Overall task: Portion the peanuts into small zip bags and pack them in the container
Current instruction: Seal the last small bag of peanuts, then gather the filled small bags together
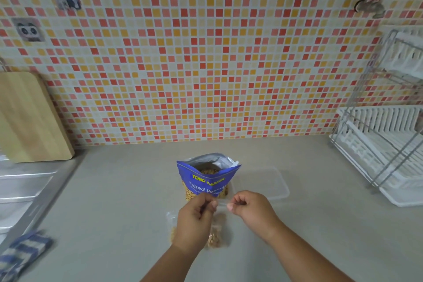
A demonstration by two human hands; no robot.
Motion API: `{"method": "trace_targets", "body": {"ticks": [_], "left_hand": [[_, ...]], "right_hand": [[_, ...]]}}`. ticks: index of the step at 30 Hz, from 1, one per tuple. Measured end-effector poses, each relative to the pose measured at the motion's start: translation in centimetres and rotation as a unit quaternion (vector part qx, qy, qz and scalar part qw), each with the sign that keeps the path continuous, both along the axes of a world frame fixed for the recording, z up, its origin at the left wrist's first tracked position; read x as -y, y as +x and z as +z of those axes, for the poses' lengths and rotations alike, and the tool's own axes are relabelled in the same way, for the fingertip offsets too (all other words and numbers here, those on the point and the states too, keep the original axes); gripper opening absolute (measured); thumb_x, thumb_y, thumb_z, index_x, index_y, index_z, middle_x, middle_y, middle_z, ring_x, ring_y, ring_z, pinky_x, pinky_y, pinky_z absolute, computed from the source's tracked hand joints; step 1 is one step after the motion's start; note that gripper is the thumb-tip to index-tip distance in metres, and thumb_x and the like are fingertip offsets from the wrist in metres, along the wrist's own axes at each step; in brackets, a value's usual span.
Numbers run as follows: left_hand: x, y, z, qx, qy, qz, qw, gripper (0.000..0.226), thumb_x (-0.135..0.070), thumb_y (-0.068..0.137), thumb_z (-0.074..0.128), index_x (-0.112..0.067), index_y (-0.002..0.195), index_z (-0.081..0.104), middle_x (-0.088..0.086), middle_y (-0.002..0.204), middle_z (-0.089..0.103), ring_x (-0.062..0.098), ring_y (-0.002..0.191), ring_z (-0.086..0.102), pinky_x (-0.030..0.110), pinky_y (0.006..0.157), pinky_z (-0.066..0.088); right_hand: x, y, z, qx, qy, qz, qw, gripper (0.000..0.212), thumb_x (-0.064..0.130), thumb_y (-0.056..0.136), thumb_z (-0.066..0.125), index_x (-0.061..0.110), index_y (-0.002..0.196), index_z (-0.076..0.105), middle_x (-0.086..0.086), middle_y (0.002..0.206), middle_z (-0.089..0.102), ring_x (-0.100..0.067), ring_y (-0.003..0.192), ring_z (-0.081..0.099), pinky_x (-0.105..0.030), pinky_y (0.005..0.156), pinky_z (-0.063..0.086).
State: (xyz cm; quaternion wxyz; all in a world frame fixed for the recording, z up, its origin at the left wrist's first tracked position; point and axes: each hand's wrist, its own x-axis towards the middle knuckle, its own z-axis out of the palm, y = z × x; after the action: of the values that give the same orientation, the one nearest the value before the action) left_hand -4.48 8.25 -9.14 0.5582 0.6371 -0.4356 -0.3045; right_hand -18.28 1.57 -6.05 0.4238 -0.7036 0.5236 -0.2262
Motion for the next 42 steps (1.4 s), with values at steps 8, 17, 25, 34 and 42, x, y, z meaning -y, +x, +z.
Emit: {"method": "trace_targets", "body": {"ticks": [8,17,25,34,42], "left_hand": [[-0.4,0.3,-0.5,-0.022,0.040,0.018,0.999,0.013,-0.010,0.088,0.061,-0.013,0.075,0.063,-0.002,0.065,0.060,0.007,0.059,0.050,0.019,0.059,0.042],[0.1,0.4,-1.2,-0.152,0.115,0.021,0.981,0.012,-0.010,0.091,0.056,-0.012,0.081,0.061,0.002,0.067,0.057,0.013,0.054,0.053,0.020,0.048,0.044],[-0.8,3.4,-4.1,0.155,0.091,0.032,0.983,0.032,-0.040,0.082,0.049,-0.021,0.106,0.061,-0.011,0.102,0.061,0.017,0.097,0.057,0.029,0.091,0.042],[-2.6,6.2,-8.2,0.281,0.187,-0.009,0.941,0.074,-0.054,0.070,0.027,-0.012,0.122,0.057,0.006,0.124,0.055,0.029,0.119,0.049,0.027,0.103,0.026],[-2.3,4.9,-7.6,0.351,0.080,0.030,0.933,0.046,-0.034,0.068,0.051,-0.017,0.112,0.052,0.007,0.108,0.062,0.021,0.104,0.047,0.024,0.096,0.029]], "right_hand": [[0.1,-0.1,-1.4,-0.011,0.022,-0.008,1.000,0.025,0.020,0.083,0.068,0.023,0.061,0.057,0.003,0.066,0.058,-0.009,0.063,0.049,-0.020,0.062,0.039],[-0.7,0.4,-3.7,0.052,0.100,-0.033,0.993,0.014,0.018,0.087,0.064,0.021,0.074,0.058,0.010,0.061,0.054,-0.005,0.061,0.046,-0.019,0.062,0.038],[-0.3,1.1,-7.0,-0.026,0.129,-0.097,0.987,0.021,0.010,0.085,0.059,0.025,0.071,0.058,0.005,0.085,0.067,-0.017,0.089,0.064,-0.022,0.074,0.044],[-0.6,2.9,-8.5,-0.158,0.092,-0.123,0.975,0.023,0.017,0.086,0.056,0.013,0.107,0.064,-0.006,0.110,0.069,-0.024,0.106,0.062,-0.023,0.084,0.045],[-1.2,2.2,-7.3,-0.307,-0.097,0.005,0.947,0.034,0.032,0.093,0.046,0.013,0.120,0.051,-0.007,0.117,0.062,-0.024,0.115,0.055,-0.030,0.091,0.045]]}}
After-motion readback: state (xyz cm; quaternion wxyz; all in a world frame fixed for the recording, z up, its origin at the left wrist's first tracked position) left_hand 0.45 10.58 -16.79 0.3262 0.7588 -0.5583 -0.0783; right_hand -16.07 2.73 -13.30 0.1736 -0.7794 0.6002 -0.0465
